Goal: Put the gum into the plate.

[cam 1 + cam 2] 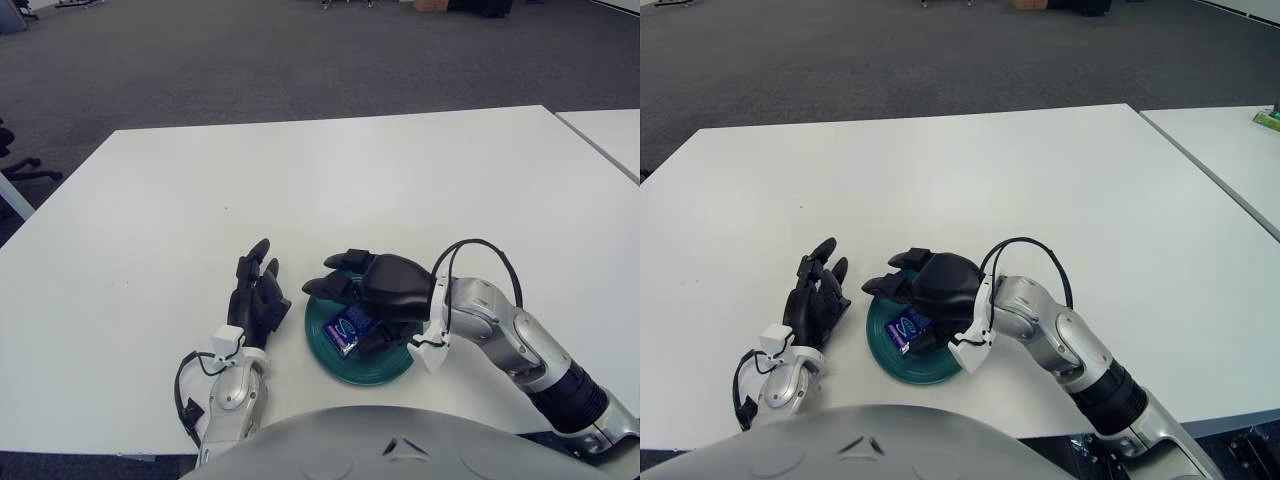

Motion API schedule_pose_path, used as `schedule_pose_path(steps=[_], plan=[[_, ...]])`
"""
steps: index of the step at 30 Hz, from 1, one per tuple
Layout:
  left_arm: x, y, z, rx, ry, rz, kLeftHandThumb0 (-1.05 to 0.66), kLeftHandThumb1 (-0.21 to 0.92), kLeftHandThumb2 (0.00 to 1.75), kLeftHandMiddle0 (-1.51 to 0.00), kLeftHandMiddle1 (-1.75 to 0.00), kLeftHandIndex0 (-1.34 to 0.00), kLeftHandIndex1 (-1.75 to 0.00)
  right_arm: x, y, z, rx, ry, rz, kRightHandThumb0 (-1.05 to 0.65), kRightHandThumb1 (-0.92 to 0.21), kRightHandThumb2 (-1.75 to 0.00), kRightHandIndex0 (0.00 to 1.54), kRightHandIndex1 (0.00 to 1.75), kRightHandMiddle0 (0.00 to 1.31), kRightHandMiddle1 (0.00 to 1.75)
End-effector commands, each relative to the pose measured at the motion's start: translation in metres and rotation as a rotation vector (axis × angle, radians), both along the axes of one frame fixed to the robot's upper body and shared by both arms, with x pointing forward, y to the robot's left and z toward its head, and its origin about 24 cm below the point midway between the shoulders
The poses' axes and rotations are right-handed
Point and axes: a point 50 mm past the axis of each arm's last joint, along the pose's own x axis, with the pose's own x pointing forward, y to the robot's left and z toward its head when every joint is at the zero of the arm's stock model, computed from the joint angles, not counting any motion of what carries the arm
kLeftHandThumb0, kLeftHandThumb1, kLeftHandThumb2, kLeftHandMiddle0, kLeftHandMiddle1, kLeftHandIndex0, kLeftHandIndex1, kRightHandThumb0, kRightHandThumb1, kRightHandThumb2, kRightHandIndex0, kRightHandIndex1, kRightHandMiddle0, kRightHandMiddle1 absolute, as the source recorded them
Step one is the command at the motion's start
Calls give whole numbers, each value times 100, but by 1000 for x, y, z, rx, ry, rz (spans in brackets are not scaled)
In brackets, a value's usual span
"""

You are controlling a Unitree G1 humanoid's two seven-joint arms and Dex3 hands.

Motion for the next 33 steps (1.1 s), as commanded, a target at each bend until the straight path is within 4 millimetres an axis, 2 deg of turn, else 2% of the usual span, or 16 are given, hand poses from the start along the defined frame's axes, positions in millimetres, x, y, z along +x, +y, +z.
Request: schedule_pose_path(steps=[1, 5, 9, 13, 15, 16, 20, 26, 29, 33], plan=[[4, -1, -2, -12, -6, -16, -90, 92, 104, -16, 0, 0, -37, 2, -4, 0, 81, 9, -55, -105, -92, -103, 0, 0, 0, 0], [5, 0, -2, -8, -10, -23, -92, 92, 103, -14, 0, 0, -34, 2, -6, 0, 161, 34, -112, -105, -92, -103, 0, 0, 0, 0], [7, 0, -2, 2, -22, -10, -93, 92, 101, -13, 0, 0, -33, -1, -12, 3, 359, 99, -272, -105, -92, -100, 2, 1, 1, 1], [7, 0, -3, -19, -31, 7, -92, 92, 98, -13, -1, 0, -38, 6, -17, 4, 526, 167, -433, -105, -92, -94, 15, 5, 6, 6], [7, -1, -3, -34, -33, 0, -92, 92, 97, -14, -1, 0, -42, 17, -21, 4, 567, 175, -481, -104, -92, -91, 23, 3, 2, 23], [7, -1, -3, -40, -33, -7, -92, 92, 97, -15, -1, 0, -43, 21, -24, 3, 608, 187, -527, -104, -92, -90, 24, 3, 2, 25], [6, -2, -2, -33, -35, -31, -92, 92, 96, -18, -2, 0, -52, 29, -36, -5, 804, 267, -691, -96, -92, -87, 33, 4, 0, 47], [5, -2, 1, 2, -44, -41, -93, 92, 95, -20, -2, 0, -57, 28, -42, -10, 1072, 407, -871, -85, -92, -85, 47, 9, 0, 73], [4, -2, 1, 3, -32, -40, -94, 92, 96, -21, -2, 0, -61, 28, -56, -17, 1214, 535, -991, -77, -92, -86, 52, 12, 0, 85], [3, -2, 1, 3, -19, -45, -94, 92, 98, -26, -3, 0, -73, 26, -66, -19, 1291, 584, -1051, -70, -92, -85, 57, 16, 2, 100]])
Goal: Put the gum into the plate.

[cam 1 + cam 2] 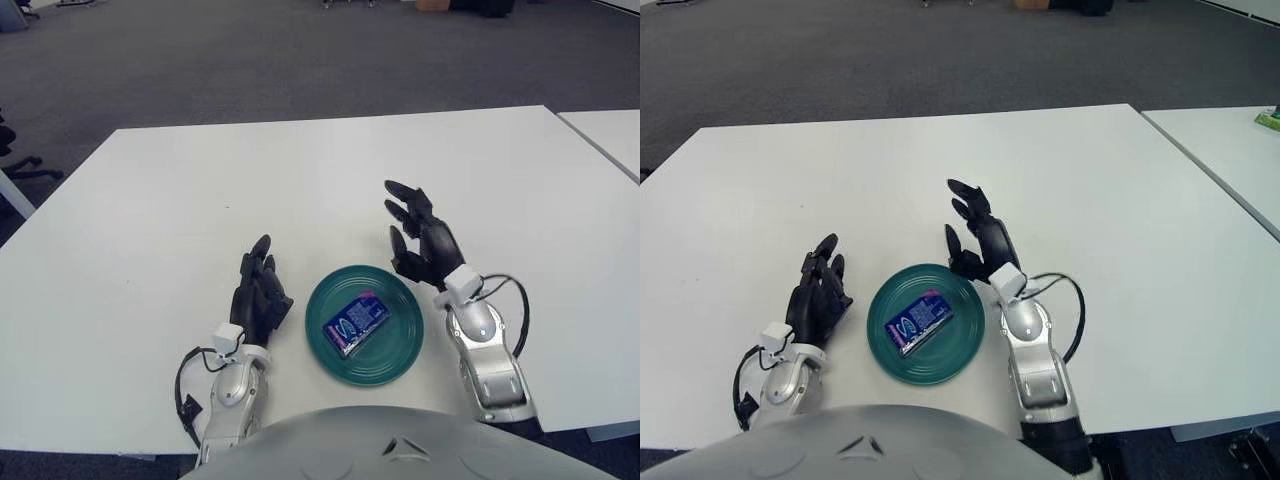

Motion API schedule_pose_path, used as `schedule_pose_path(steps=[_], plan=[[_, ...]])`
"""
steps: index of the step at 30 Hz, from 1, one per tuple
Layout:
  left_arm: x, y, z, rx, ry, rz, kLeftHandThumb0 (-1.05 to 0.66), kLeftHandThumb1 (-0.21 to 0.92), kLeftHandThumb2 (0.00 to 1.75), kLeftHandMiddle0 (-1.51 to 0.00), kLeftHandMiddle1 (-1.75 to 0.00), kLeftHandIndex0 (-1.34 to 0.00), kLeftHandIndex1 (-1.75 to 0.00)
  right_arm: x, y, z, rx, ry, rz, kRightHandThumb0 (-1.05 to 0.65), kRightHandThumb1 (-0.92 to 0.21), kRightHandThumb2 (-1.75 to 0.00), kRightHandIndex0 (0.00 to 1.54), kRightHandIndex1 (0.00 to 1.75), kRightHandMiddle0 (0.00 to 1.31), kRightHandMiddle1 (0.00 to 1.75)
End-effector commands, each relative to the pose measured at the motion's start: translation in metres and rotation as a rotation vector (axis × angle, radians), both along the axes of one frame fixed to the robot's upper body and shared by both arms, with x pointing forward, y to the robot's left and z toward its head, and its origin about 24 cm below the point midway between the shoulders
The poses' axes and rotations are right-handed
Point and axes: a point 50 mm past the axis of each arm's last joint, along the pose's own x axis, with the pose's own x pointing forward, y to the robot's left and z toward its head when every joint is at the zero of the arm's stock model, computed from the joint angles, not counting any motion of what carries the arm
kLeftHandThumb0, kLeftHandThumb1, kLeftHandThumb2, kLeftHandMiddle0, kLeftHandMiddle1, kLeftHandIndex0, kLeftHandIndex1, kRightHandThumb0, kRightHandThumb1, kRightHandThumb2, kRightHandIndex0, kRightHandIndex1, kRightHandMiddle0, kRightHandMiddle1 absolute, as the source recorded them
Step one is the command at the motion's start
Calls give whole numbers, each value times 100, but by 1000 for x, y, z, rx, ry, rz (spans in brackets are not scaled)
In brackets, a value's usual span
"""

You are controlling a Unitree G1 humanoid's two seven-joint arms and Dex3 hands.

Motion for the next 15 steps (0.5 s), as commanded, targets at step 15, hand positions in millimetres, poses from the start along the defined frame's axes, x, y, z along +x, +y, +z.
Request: schedule_pose_path(steps=[15], plan=[[0, 4, 1, 37, 22, -34, -91, 92, 96, -35, -4, 0, -87, -20, -48, -20, -6, 144, -141, -69, -92, -86, 54, 17, 1, 96]])
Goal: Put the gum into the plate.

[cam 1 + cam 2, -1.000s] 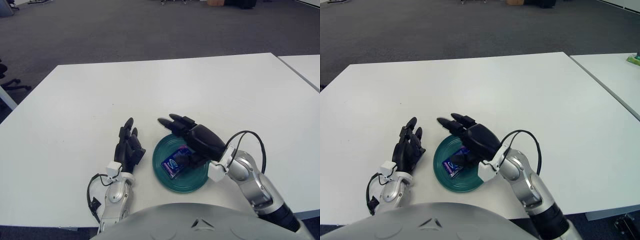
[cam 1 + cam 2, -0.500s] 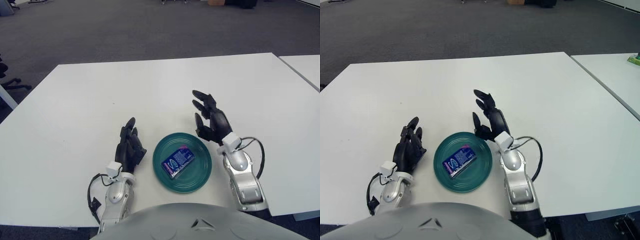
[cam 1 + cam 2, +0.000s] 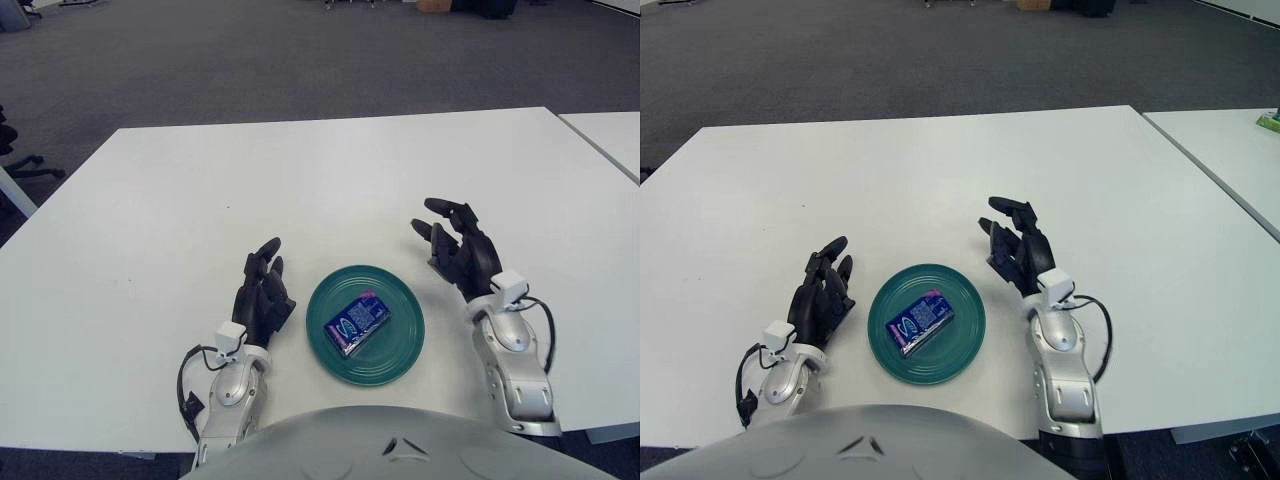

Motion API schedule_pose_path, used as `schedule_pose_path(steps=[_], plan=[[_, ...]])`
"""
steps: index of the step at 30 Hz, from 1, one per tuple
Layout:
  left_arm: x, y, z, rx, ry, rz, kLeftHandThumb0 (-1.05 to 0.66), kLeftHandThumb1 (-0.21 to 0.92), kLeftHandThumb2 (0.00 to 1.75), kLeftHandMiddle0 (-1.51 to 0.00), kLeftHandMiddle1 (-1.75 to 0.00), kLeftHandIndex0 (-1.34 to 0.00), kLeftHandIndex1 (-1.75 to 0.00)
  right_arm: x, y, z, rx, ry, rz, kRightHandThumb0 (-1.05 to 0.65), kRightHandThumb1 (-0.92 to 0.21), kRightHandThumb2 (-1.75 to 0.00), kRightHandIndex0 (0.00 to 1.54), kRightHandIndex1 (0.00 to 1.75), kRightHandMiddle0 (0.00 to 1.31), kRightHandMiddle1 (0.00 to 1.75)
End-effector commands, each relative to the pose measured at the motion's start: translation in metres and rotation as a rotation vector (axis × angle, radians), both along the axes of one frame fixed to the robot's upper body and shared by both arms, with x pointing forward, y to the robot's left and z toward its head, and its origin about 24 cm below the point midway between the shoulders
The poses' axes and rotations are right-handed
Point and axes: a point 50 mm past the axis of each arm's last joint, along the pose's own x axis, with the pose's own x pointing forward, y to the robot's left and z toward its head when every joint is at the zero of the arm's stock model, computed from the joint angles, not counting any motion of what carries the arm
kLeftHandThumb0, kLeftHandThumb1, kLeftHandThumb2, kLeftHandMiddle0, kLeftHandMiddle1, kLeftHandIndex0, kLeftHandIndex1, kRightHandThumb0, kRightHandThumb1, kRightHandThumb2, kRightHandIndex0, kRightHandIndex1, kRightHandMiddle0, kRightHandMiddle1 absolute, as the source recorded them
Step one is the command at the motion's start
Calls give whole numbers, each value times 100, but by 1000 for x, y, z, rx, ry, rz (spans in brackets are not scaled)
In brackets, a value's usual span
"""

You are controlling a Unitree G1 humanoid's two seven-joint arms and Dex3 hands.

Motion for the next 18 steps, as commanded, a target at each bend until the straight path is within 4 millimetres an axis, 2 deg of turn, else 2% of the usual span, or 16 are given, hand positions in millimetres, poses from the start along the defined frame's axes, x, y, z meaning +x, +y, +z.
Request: schedule_pose_path(steps=[1, 3, 7, 8, 11, 18], plan=[[0, 1, 0, 14, 1, -7, -91, 92, 96, -35, -4, -1, -88, -10, -5, -11, 13, 64, -29, -69, -92, -86, 56, 18, 1, 95], [0, 1, 0, 15, 1, -7, -90, 92, 96, -35, -4, -1, -89, -12, -6, -14, 20, 77, -35, -69, -92, -86, 58, 19, 0, 95], [1, 2, 0, 13, 1, -4, -90, 92, 95, -35, -4, -2, -91, -14, -5, -34, 92, 150, -87, -69, -92, -86, 63, 23, 0, 94], [1, 2, 0, 12, 1, -4, -90, 92, 94, -35, -3, -1, -91, -14, -5, -34, 103, 154, -96, -68, -92, -86, 63, 30, 1, 94], [1, 2, 0, 8, -1, -13, -91, 92, 93, -35, -3, 0, -91, -14, -2, -39, 126, 164, -122, -66, -92, -86, 60, 44, 3, 94], [1, 2, -1, -2, -5, -32, -91, 92, 91, -36, -3, 0, -92, -18, 0, -46, 126, 178, -139, -66, -92, -87, 54, 51, 4, 95]])
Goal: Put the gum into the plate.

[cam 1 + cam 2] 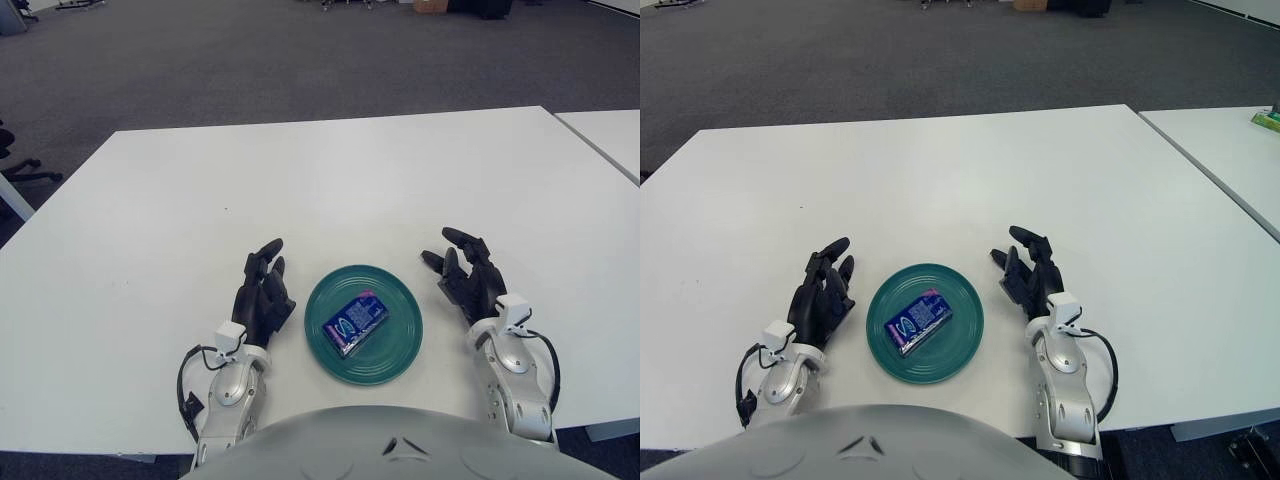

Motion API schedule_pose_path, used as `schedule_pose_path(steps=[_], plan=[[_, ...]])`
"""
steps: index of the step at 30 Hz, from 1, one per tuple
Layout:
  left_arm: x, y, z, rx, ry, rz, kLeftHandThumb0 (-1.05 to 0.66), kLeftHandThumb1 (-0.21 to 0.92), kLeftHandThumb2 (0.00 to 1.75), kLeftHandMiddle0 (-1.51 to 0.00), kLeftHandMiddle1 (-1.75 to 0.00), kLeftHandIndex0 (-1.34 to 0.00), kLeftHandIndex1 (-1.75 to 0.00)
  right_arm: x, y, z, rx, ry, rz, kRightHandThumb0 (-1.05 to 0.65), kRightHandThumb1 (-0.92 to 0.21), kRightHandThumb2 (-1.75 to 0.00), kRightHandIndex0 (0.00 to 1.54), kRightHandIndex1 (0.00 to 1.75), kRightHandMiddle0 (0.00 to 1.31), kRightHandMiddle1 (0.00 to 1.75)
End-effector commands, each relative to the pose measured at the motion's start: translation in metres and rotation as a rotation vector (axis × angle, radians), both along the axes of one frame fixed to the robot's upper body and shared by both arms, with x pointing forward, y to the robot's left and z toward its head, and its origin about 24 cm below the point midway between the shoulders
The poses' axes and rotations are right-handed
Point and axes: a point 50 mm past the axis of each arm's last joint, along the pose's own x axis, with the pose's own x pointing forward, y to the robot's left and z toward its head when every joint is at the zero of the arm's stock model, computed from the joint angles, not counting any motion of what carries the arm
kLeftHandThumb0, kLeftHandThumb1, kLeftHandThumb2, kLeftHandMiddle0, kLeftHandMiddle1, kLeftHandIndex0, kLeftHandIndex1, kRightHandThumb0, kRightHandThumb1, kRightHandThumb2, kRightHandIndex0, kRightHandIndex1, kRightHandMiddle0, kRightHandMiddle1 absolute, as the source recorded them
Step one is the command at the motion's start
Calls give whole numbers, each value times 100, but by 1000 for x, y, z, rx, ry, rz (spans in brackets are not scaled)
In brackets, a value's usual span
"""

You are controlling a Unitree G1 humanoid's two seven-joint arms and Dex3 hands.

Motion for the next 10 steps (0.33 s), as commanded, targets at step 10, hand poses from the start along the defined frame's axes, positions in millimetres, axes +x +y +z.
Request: schedule_pose_path(steps=[10], plan=[[3, 1, -2, 12, -10, -32, -92, 92, 90, -40, -4, -4, -95, -8, 0, -27, -15, 104, -11, -64, -92, -92, 41, 43, 0, 91]])
